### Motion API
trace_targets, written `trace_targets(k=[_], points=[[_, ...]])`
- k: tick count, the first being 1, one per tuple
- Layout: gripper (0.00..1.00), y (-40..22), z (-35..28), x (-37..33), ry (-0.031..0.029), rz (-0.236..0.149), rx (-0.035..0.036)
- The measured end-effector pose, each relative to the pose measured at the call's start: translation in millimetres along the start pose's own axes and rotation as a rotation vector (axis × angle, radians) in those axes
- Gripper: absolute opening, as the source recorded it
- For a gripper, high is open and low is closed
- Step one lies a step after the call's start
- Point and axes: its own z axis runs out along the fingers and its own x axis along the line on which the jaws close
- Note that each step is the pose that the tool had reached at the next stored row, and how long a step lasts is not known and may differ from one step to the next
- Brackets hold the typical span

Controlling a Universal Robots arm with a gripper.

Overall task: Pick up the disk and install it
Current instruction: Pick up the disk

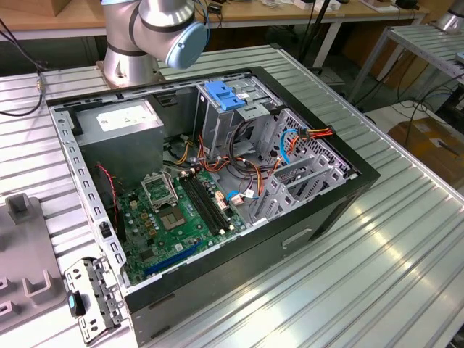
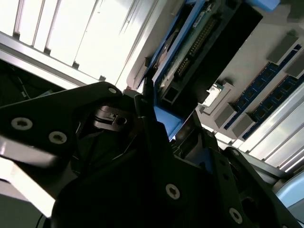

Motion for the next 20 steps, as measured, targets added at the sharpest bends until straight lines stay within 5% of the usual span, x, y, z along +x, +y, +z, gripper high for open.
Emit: trace_targets(k=[4,6,20], points=[[0.45,0.1,1.6,0.0,0.0001,0.000,-0.0003],[0.37,0.1,1.7,0.0,0.0001,0.000,-0.0002],[0.37,-0.1,-2.1,0.1,0.0034,-0.001,0.0000]])
